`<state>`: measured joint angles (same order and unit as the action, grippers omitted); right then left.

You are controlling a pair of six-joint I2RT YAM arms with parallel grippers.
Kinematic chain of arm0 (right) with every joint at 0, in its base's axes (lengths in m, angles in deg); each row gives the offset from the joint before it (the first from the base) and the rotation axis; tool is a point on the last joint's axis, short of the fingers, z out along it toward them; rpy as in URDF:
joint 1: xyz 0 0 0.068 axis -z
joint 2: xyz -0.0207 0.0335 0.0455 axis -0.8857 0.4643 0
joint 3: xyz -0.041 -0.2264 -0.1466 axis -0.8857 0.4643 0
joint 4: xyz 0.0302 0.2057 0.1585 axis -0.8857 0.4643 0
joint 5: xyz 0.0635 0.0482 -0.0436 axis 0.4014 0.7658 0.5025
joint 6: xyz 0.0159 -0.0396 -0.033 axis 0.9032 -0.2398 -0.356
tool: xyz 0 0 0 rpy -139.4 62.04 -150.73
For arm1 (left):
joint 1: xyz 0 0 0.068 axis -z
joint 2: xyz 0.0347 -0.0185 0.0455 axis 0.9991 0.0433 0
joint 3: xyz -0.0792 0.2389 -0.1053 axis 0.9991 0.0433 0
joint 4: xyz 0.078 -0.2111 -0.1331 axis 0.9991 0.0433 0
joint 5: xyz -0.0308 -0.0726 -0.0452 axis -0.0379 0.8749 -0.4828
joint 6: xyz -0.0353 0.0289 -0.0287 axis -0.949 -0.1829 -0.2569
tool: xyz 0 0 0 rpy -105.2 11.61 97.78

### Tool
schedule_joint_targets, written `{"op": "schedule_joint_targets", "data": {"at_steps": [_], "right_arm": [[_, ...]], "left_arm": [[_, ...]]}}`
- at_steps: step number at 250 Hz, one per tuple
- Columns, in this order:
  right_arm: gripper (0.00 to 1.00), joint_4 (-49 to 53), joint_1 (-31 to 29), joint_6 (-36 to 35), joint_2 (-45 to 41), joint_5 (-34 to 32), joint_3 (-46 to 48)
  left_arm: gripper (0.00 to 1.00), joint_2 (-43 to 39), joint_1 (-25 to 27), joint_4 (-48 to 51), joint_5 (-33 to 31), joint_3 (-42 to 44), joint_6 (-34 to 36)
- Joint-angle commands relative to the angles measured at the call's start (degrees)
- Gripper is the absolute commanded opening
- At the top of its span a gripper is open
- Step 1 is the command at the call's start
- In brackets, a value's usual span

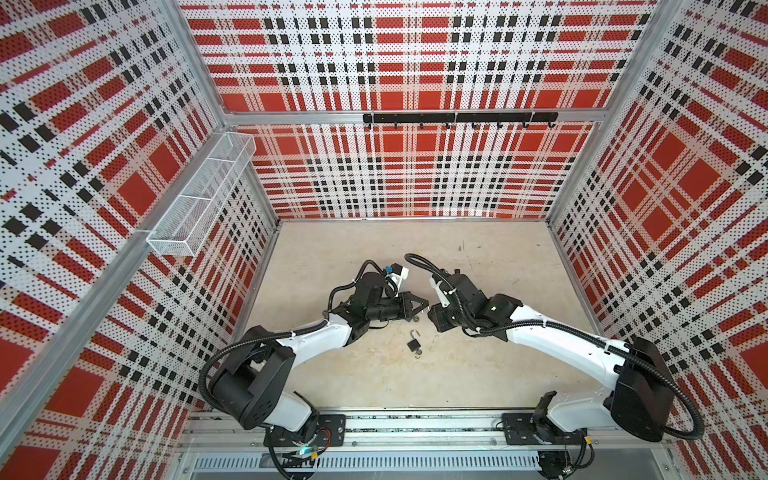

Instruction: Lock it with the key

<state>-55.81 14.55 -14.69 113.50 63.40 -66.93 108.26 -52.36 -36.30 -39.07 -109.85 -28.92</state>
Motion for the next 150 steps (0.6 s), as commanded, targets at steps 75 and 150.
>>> {"op": "schedule_joint_targets", "data": {"at_steps": [75, 150], "right_arm": [[0.63, -20.7, 2.2, 0.8, -11.7, 10.1, 8.6], [0.63, -27.6, 6.9, -4.2, -15.6, 13.9, 11.9]], "left_arm": [[0.00, -7.8, -0.7, -7.4, -12.9, 2.7, -9.5], [0.00, -11.8, 1.2, -7.4, -18.6, 0.6, -13.5]]}}
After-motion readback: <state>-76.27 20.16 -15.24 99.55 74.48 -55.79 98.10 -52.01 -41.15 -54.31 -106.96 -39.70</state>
